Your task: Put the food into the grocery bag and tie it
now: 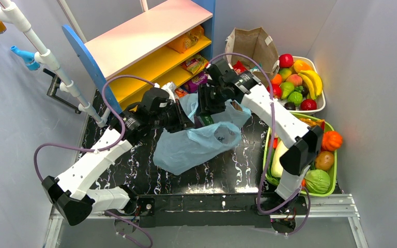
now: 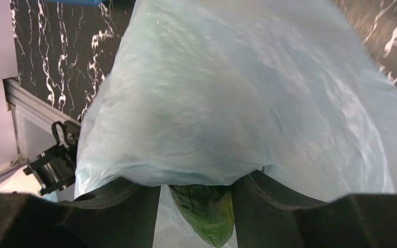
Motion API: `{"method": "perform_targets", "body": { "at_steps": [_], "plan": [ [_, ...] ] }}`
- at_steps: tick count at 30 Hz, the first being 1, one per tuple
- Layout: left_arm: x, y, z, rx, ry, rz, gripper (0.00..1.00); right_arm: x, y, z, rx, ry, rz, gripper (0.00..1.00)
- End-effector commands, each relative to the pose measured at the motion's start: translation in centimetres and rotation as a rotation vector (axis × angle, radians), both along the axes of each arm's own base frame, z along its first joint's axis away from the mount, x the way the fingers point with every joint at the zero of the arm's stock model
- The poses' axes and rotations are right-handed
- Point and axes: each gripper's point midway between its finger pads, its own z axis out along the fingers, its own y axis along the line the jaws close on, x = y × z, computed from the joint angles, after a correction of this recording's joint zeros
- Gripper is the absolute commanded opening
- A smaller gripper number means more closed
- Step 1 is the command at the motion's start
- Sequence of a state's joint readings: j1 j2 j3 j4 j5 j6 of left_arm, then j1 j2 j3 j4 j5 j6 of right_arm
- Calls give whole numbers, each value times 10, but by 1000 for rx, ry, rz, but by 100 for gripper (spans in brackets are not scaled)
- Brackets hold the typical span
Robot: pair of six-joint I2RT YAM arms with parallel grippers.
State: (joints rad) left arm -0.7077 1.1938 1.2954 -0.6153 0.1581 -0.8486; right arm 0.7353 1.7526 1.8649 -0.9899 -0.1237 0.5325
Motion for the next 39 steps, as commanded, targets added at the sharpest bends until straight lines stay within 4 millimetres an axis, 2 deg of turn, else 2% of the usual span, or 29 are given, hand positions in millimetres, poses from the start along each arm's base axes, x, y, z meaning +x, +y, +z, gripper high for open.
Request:
{"method": "perform_targets", "body": {
  "at_steps": [1, 3, 5, 9, 11, 12, 17, 23, 31, 36, 39],
  "plan": [
    [-7, 22, -7, 58, -3, 49, 0, 10, -1, 16, -47, -82, 75, 7],
    [-7, 27, -10, 78, -7, 57, 0, 8, 1, 17, -32, -84, 91, 15],
    [-8, 30, -13, 97, -5, 59, 0, 5, 4, 19, -6, -87, 105, 28],
    [-9, 34, -19, 120, 2, 60, 0, -8, 9, 24, 54, -58, 139, 61],
    [-10, 34, -22, 124, 9, 56, 0, -17, 11, 25, 80, -32, 157, 71],
    [-11, 34, -24, 128, 14, 56, 0, -21, 12, 26, 92, -17, 163, 74],
    [-11, 34, -28, 139, 24, 53, 0, -40, 15, 27, 155, 30, 191, 80],
    [-13, 34, -34, 160, 39, 30, 0, -53, 8, 43, 198, -6, 206, 83],
    [-20, 41, -38, 243, 14, -72, 0, -61, -34, 48, 69, -82, 151, 86],
    [-28, 52, -43, 315, 20, -120, 0, -51, -68, 52, -36, -184, 62, 86],
    [-30, 55, -44, 321, 19, -124, 0, -34, -93, 56, -94, -239, -51, 87]
  ]
}}
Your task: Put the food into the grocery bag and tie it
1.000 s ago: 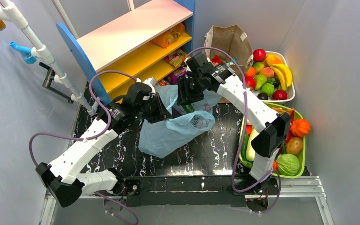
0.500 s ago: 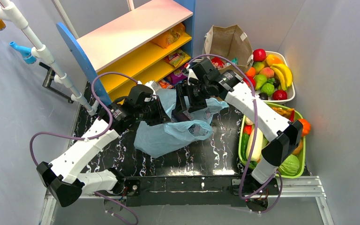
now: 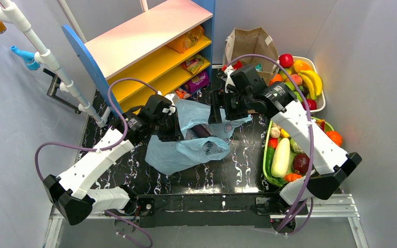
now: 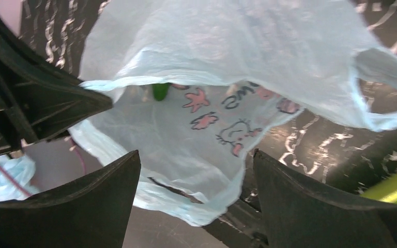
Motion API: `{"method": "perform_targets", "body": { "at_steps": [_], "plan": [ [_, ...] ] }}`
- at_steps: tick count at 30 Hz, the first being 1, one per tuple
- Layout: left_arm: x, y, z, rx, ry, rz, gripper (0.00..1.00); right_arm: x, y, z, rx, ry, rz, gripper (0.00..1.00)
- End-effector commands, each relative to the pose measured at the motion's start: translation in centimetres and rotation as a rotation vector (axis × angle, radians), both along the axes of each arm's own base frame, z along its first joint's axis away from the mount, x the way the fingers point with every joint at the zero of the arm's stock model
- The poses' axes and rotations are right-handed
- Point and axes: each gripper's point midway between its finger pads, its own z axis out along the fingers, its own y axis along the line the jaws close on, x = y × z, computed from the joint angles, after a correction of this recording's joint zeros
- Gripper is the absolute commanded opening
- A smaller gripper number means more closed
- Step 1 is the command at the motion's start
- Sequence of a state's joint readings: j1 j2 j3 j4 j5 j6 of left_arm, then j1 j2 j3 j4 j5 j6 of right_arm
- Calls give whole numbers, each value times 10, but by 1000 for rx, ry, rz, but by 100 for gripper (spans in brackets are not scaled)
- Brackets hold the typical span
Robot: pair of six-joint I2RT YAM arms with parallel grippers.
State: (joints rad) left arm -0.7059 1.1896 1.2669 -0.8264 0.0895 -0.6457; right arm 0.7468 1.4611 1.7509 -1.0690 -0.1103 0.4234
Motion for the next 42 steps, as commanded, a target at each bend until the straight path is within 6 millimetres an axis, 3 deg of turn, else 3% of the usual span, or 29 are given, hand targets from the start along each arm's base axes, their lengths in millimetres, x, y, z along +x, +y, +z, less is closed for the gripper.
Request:
{"method": "perform_targets", "body": {
  "at_steps": [1, 10, 20, 30, 42],
  "plan": [
    [-8, 11, 6, 35, -13, -41, 0, 28, -51, 6, -113, -118, -197, 87],
    [-9, 4, 14, 10, -10, -75, 0, 75, -146, 30, -86, -138, -704, 88],
    [-9, -3, 19, -21, -22, -108, 0, 104, -239, -12, 12, 66, -1321, 84],
    [6, 4, 34, 59, -138, -170, 0, 157, -271, -56, 75, 204, -1630, 87],
    [17, 5, 17, 174, -150, -293, 0, 243, -295, -100, 153, 283, -1751, 90]
  ]
}}
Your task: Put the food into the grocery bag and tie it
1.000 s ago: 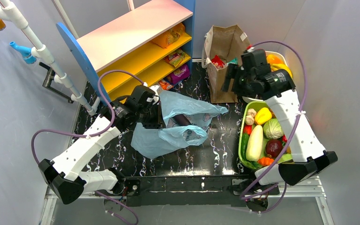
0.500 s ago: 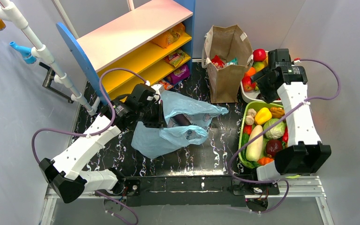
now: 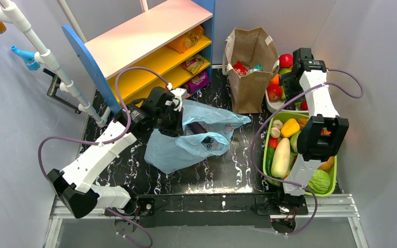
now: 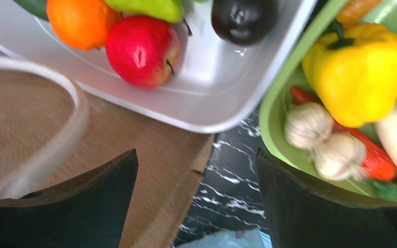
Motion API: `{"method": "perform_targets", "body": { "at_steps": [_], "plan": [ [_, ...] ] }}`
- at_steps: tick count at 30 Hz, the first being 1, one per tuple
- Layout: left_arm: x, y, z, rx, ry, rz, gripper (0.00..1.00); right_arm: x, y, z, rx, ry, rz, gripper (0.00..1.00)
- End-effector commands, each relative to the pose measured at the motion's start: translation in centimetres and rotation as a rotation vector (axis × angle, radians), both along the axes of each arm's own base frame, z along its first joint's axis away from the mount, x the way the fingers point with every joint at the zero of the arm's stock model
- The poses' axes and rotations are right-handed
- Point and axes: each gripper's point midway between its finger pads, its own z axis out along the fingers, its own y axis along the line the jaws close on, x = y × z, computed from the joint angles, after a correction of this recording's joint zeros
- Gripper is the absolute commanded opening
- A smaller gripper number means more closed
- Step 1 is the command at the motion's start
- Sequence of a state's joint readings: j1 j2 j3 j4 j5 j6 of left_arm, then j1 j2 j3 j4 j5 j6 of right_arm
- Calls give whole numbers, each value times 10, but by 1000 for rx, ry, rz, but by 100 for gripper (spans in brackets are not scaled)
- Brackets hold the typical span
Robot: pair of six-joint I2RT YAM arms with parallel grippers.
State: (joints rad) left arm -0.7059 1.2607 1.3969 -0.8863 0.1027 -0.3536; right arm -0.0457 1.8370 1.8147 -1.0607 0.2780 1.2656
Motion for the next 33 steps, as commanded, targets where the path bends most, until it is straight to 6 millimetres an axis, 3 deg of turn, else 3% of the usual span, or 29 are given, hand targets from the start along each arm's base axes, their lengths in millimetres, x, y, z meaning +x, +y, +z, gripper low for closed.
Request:
{"method": "perform_targets", "body": {
  "at_steps": [1, 7, 23, 33],
  "plan": [
    [6, 4, -2, 73, -18, -63, 0, 40, -11, 9, 17, -83, -67, 90],
    [15, 3, -14, 137, 11, -75, 0, 70, -13, -12, 39, -64, -85, 91],
    [27, 0, -33, 225, 71, -74, 0, 117, -10, -72, 107, -81, -113, 93],
    [28, 5, -39, 269, 93, -63, 0, 129, -8, -104, 138, -63, -144, 94]
  ]
}}
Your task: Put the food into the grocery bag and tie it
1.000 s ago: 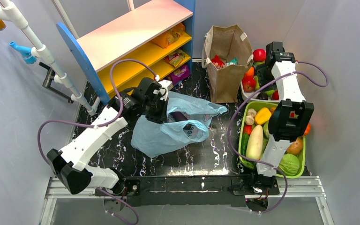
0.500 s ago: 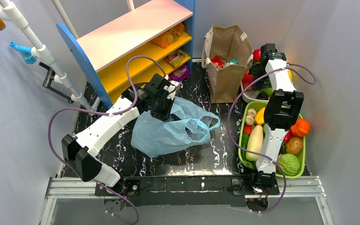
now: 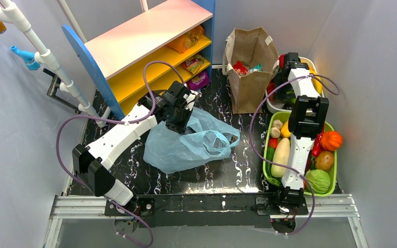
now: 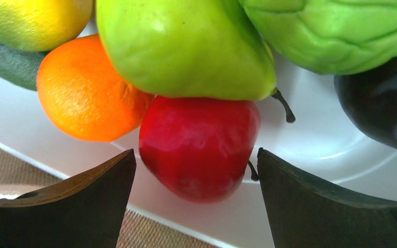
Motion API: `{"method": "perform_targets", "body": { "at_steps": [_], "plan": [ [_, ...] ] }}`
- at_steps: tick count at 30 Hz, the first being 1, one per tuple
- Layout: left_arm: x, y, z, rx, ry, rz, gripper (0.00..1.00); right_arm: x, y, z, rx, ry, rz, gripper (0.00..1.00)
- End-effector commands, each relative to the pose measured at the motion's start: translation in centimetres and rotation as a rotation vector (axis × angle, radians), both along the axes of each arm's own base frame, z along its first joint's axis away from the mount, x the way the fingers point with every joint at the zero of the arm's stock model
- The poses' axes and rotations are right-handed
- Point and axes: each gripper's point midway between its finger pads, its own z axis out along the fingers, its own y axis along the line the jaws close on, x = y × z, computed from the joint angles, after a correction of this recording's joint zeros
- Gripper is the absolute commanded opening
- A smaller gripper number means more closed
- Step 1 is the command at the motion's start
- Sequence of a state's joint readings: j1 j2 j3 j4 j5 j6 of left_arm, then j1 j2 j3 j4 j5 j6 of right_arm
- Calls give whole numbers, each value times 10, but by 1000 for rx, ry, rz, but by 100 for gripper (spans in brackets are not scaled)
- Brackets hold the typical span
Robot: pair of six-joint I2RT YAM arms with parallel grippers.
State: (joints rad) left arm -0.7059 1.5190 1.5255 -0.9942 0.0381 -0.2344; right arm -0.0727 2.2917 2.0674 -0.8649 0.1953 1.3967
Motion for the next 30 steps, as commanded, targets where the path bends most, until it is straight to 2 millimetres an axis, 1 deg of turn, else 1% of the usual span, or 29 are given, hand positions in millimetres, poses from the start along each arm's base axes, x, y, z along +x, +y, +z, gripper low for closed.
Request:
{"method": "perform_targets", "body": {
  "at_steps": [1, 4, 5, 8, 10, 12, 13, 16, 19, 26, 30],
  "plan": [
    [1, 7, 5, 33, -3, 2, 0, 15, -5, -2, 10, -31, -34, 94],
    [2, 9, 5, 46, -5, 8, 0, 12, -4, -8, 11, -13, -30, 93],
    [4, 11, 4, 60, -12, 16, 0, 11, -4, -8, 11, -10, -24, 89],
    [4, 12, 4, 67, -9, 23, 0, 6, -3, -8, 8, -9, -10, 69],
    [3, 12, 5, 66, -6, 25, 0, 0, -3, -5, 4, -11, -7, 57],
    [3, 12, 4, 66, -1, 29, 0, -2, -3, 2, -6, -22, 9, 50],
    [2, 12, 3, 67, 3, 30, 0, -3, -3, 7, -13, -28, 20, 48],
    [1, 13, 0, 73, 18, 36, 0, -6, -2, 23, -27, -49, 61, 47],
    [-3, 13, -3, 76, 42, 35, 0, -12, 1, 45, -47, -78, 102, 47],
    [-15, 4, -5, 27, 104, 4, 0, -35, 5, 96, -129, -140, 191, 45],
    [-25, 2, -9, 6, 143, -17, 0, -52, 14, 123, -181, -167, 246, 44]
  ]
}}
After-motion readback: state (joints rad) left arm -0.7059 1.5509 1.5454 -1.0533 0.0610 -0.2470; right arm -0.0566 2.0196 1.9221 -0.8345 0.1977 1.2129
